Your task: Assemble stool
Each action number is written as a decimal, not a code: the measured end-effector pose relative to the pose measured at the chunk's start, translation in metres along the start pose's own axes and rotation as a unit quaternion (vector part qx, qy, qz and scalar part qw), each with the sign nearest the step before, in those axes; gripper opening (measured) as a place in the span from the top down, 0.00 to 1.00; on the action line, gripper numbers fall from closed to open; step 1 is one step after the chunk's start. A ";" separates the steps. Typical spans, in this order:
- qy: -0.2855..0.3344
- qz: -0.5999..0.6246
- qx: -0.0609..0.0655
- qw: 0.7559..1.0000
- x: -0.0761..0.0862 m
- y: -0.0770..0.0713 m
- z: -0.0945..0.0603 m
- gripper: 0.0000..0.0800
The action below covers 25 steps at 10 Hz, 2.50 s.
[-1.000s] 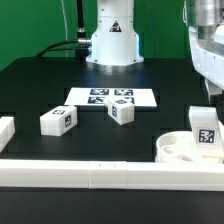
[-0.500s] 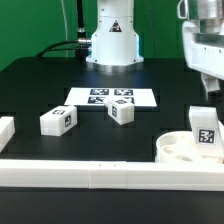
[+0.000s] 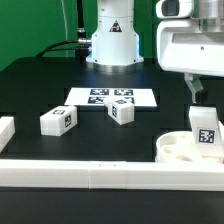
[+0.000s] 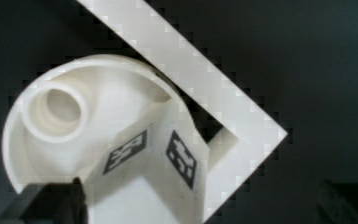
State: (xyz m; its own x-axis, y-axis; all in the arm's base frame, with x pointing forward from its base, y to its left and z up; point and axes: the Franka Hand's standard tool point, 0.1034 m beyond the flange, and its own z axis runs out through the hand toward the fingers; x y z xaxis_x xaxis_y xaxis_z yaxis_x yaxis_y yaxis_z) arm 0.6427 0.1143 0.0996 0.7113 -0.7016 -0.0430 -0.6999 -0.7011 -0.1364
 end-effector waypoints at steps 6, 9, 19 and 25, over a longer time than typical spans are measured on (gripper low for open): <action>0.005 -0.287 -0.018 0.958 0.004 0.002 -0.006 0.19; 0.017 -0.417 -0.026 0.909 0.008 0.002 -0.004 0.19; -0.006 -0.752 -0.057 0.657 0.015 0.014 0.005 0.19; -0.019 -0.776 -0.061 0.628 0.009 0.018 0.019 0.46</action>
Offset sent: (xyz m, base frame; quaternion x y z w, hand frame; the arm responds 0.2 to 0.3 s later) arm 0.0017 -0.0069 0.0098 -0.0745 -0.0005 -0.3488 0.9342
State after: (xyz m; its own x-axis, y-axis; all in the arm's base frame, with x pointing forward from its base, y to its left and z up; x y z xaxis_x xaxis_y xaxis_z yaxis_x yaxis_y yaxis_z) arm 0.6378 0.0974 0.0778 0.5420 0.8400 0.0246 0.8394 -0.5426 0.0334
